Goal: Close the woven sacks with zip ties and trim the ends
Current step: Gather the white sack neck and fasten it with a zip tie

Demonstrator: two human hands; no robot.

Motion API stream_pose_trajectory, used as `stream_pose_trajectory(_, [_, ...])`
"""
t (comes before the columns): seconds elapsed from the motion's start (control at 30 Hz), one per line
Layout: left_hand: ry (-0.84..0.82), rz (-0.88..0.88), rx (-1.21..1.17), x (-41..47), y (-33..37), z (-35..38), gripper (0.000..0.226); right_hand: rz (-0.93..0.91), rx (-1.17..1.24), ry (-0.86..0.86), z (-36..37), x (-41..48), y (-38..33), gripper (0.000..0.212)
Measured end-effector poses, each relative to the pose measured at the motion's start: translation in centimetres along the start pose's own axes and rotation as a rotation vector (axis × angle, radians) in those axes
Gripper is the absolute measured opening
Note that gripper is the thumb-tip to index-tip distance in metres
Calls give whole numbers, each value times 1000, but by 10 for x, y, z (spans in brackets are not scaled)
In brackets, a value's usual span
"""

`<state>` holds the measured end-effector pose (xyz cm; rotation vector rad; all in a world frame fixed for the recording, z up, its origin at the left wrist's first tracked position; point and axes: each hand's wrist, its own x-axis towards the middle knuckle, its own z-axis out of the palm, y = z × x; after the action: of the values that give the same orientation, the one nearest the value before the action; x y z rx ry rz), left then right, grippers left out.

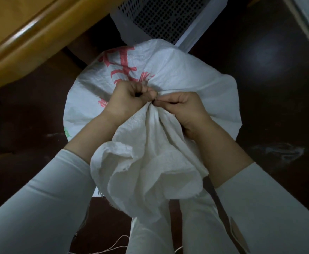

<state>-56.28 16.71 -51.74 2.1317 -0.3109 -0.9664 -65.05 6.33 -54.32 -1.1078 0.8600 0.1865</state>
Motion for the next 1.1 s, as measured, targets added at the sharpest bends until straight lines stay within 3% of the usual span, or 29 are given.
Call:
stream_pose_trajectory(0.3, [95, 2, -148, -3, 0, -5, 18, -54, 5, 314, 21, 1, 9, 8])
stream_pose_trajectory(0.4, [156, -72, -317, -9, -1, -6, 13, -55, 30, 309, 25, 5, 7, 9])
stream_pose_trajectory(0.6, [123, -90, -365, -11, -4, -2, 25, -39, 40, 260, 23, 1, 5, 11])
stream_pose_trajectory(0.8, [103, 42, -242, -6, -3, -6, 28, -123, -113, 204, 22, 1, 0, 7])
stream_pose_trajectory(1.1, [104, 42, -156, 1, -8, -6, 18, -178, -149, 167, 21, 0, -2, 14])
